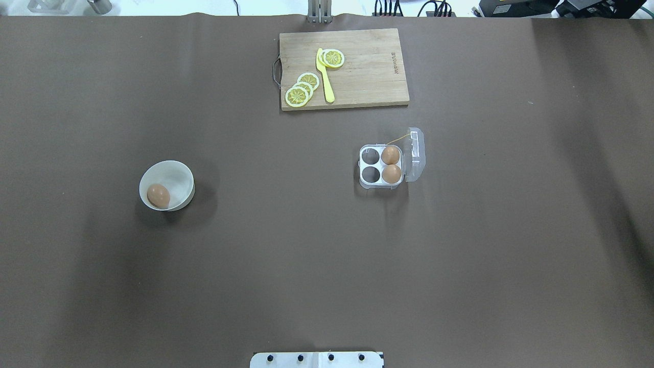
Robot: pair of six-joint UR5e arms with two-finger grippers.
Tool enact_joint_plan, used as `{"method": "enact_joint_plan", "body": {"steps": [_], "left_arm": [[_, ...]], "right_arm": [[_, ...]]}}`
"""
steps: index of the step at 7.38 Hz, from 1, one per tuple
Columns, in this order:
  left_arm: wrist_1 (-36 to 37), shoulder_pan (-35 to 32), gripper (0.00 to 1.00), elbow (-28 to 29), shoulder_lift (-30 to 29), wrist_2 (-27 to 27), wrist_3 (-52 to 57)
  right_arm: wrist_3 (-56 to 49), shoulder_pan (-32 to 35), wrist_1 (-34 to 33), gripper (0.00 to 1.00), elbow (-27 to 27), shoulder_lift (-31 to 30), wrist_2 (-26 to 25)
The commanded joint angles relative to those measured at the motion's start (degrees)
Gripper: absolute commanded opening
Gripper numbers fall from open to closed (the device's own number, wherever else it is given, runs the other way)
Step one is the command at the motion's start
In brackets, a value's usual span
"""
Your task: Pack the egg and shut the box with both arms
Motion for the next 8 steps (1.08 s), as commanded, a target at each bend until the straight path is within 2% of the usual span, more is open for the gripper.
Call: {"method": "enact_joint_plan", "body": {"steps": [1, 2, 3, 6, 8], "left_arm": [[-0.2, 2.0, 0.97, -0.8, -0.5, -0.4, -2.6], [-0.3, 6.0, 0.96, -0.6, -2.2, 0.2, -6.0], [-0.3, 8.0, 0.89, -0.7, -3.7, 1.1, -8.7], [-1.5, 16.1, 0.91, -0.9, -8.7, 8.3, -21.7], [-0.7, 21.0, 0.96, -1.4, -10.1, 12.4, -25.7]], "right_arm": [[0.0, 0.0, 0.0, 1.00, 0.0, 0.0, 0.1], [0.1, 0.0, 0.0, 1.00, -0.1, -0.1, 0.1], [0.0, 0.0, 0.0, 1.00, -0.1, -0.1, 0.1], [0.1, 0.0, 0.0, 1.00, -0.3, -0.1, 0.1], [0.2, -0.1, 0.0, 1.00, -0.3, -0.1, 0.1]]}}
